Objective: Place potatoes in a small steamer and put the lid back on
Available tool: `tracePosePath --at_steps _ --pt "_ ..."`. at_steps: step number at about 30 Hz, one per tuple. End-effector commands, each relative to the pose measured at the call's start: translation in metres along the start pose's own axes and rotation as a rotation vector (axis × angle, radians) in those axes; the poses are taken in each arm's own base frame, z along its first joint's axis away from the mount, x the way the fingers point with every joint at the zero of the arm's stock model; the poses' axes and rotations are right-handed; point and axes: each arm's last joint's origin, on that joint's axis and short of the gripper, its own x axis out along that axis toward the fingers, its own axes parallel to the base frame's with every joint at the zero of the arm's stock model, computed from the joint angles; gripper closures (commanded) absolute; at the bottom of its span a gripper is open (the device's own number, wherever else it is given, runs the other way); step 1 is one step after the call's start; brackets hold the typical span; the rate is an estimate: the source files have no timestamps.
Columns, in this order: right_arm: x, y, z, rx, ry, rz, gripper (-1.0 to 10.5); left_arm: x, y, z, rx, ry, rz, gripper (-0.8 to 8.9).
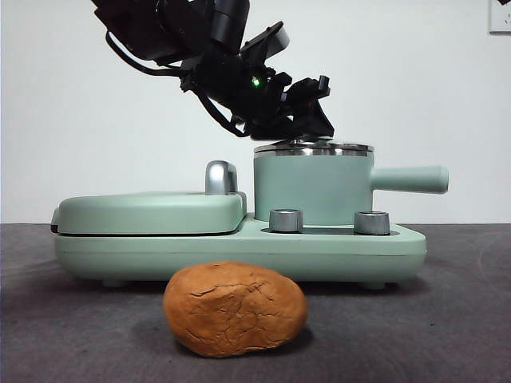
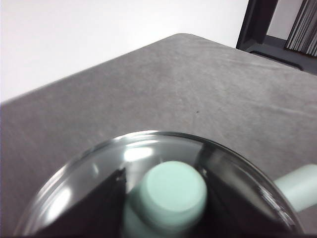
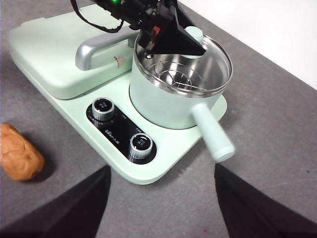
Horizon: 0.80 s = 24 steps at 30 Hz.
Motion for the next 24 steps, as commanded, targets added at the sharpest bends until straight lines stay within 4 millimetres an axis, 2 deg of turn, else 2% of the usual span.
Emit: tracePosePath --at_steps 1,8,12,18,24 --pt "-0.002 0.000 0.004 0.012 -0.014 -0.002 6.2 0.006 0.002 -0.004 -0.019 0.012 0.003 8.06" --pt "-0.002 0.000 0.004 0.014 -0.008 -0.001 6.2 0.004 0.001 0.001 0.034 0.002 0.008 8.08" --pt "-0.002 0.000 0.004 0.015 -0.009 -0.001 6.2 -0.005 0.000 0.016 0.107 -0.031 0.051 8.08" --pt "-0.002 0.000 0.004 0.017 -0.009 -0.001 6.2 -0.033 -0.003 0.052 0.150 -0.107 0.066 8.08" --pt "-0.002 0.000 0.004 0.017 -0.009 0.000 6.2 -0.078 -0.008 0.087 0.140 -0.078 0.090 8.08"
